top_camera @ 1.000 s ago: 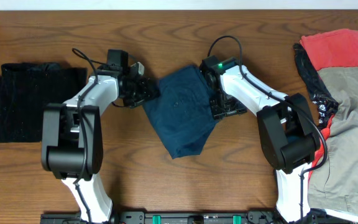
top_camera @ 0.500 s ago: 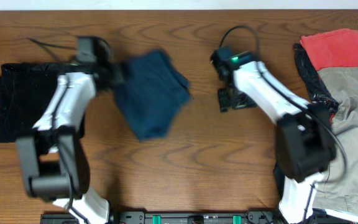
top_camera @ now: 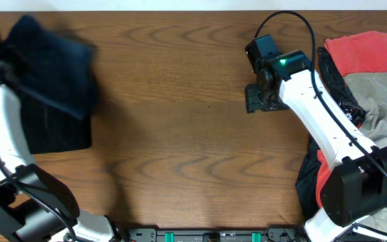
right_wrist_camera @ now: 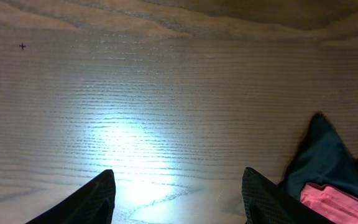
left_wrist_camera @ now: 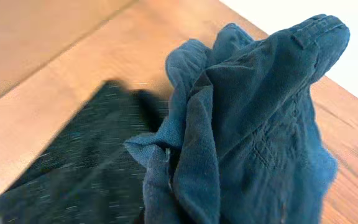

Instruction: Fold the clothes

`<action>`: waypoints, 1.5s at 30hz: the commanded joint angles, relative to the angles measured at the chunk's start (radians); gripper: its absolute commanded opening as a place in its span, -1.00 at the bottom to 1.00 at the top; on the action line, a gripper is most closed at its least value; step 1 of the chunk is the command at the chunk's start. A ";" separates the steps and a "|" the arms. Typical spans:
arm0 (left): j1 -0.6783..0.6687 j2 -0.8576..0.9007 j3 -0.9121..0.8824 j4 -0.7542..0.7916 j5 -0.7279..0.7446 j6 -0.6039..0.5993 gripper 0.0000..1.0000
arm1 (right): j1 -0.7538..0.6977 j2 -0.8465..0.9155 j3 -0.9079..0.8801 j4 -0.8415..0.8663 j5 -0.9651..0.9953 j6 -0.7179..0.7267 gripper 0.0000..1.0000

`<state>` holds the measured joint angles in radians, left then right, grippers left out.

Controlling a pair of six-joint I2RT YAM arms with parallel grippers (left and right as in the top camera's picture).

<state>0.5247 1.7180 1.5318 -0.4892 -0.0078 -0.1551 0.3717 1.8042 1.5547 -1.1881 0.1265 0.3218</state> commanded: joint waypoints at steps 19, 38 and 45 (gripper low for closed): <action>0.201 0.031 -0.040 -0.178 -0.027 -0.253 0.79 | -0.008 0.003 0.002 -0.031 -0.003 -0.046 0.37; -0.119 -0.063 -0.040 -0.205 0.359 -0.158 0.38 | -0.030 0.002 0.002 -0.003 -0.077 -0.012 0.61; -0.383 -0.059 -0.040 -0.401 0.358 -0.020 0.75 | -0.122 0.002 0.002 0.076 -0.339 -0.012 0.64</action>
<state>0.2165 1.6604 1.4956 -0.8459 0.3351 -0.2638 0.2943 1.8042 1.5547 -1.1149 -0.0841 0.3031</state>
